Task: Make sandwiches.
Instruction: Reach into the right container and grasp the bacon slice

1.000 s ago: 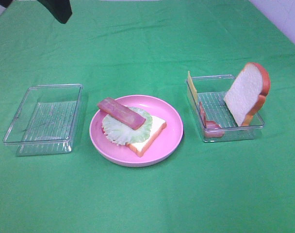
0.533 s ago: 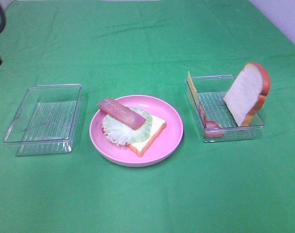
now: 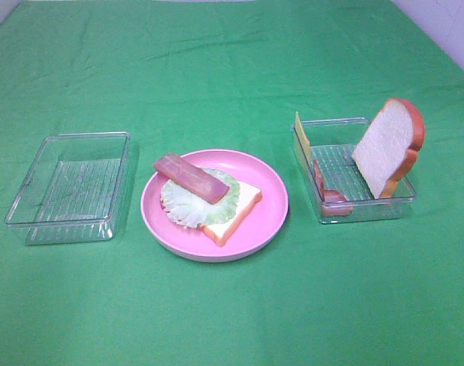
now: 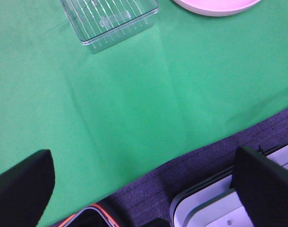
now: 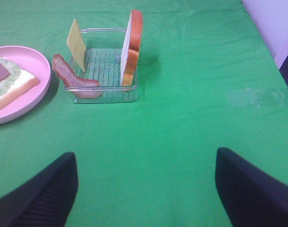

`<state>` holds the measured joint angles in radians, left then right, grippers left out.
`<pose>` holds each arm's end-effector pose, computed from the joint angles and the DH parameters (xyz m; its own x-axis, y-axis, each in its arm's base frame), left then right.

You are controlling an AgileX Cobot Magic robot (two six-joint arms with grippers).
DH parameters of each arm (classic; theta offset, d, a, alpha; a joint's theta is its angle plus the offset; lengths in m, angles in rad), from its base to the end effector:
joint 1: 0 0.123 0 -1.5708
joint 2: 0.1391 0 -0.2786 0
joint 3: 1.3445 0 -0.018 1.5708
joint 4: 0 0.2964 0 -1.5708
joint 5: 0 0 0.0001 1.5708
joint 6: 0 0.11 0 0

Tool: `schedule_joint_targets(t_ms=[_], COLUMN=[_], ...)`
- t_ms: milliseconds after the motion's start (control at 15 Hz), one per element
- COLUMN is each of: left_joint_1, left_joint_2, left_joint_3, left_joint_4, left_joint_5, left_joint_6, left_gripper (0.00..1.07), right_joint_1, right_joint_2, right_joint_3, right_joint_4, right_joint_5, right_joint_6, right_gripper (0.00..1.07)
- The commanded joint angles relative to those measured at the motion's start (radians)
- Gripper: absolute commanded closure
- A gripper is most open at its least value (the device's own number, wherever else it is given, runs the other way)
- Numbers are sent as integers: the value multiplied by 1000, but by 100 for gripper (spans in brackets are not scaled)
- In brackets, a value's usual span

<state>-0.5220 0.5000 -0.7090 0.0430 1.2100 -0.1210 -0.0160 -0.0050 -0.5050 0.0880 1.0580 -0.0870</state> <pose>0.1077 -0.0568 0.3058 -0.7327 0.2997 -0.6109 0.4018 0.9151 -0.0329 0.0573 0.0075 0.2931 -0.4404 -0.0366 -0.8971 -0.0720 0.9974 -0.0053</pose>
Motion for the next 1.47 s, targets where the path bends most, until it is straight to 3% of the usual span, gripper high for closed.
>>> schedule_joint_targets(t_ms=[67,267,467,800,1133,1267,1467], left_joint_1=[-2,-2,-2,-2,-2,-2,-2], left_joint_2=[-170,-333,-449,-456,-456,-456,-456], left_joint_3=[85,156,203,206,206,206,206], left_joint_4=[2,23,31,33,14,14,14], left_joint_5=[-51,-96,-153,-159,-160,-160,-161], left_joint_6=[-5,-5,-5,6,29,29,29], left_gripper=[10,10,10,10,10,10,10], right_joint_1=[-6,-6,-6,-6,-5,-5,39], right_joint_2=[-14,31,186,656,1061,1214,1329], right_joint_3=[-8,-27,-72,-238,-487,-596,-641], right_joint_4=[-2,3,8,143,356,373,359], right_joint_5=[-11,-49,-98,-200,-72,-10,7], right_joint_6=[-12,-12,-12,-17,-161,-194,-197], right_gripper=[32,32,32,32,32,37,38])
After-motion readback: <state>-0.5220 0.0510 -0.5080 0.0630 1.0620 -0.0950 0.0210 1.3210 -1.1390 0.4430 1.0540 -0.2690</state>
